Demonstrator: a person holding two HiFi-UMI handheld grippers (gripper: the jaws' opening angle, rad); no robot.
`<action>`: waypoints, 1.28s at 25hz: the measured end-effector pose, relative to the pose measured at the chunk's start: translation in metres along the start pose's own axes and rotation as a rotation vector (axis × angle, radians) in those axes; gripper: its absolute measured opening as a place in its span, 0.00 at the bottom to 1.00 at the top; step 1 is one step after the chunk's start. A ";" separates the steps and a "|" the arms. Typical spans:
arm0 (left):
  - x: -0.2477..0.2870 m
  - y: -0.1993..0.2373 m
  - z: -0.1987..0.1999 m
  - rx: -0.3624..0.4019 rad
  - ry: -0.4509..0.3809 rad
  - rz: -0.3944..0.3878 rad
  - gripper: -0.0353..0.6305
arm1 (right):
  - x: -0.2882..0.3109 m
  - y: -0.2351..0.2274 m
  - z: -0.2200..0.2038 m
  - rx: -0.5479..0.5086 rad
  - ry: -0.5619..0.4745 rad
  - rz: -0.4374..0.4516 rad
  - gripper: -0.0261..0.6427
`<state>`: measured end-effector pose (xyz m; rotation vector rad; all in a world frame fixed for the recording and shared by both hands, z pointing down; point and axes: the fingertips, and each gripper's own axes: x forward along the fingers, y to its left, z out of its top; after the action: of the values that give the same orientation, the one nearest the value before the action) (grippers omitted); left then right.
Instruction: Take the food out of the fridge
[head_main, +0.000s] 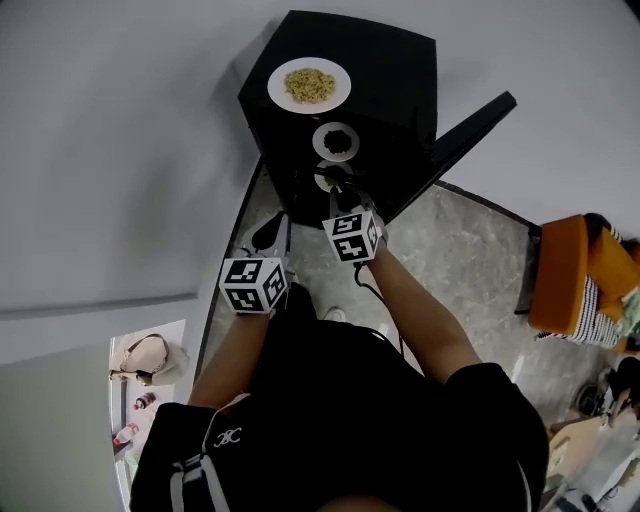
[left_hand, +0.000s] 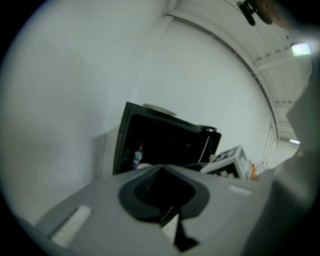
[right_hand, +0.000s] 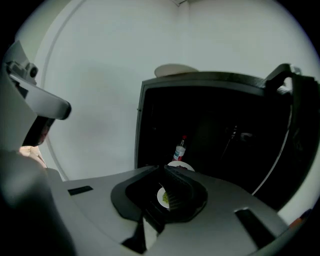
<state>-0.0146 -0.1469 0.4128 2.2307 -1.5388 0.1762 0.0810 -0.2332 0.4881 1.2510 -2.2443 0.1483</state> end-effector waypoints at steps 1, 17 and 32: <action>0.001 0.009 -0.001 -0.008 0.005 0.005 0.05 | 0.016 -0.001 -0.001 -0.009 0.023 -0.001 0.04; 0.016 0.109 -0.030 -0.134 0.122 0.042 0.05 | 0.213 -0.031 -0.063 -0.076 0.323 -0.067 0.15; 0.022 0.138 -0.035 -0.151 0.166 0.030 0.05 | 0.237 -0.036 -0.091 -0.255 0.440 -0.117 0.12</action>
<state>-0.1279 -0.1928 0.4890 2.0239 -1.4483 0.2399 0.0517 -0.3986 0.6813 1.0850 -1.7487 0.0797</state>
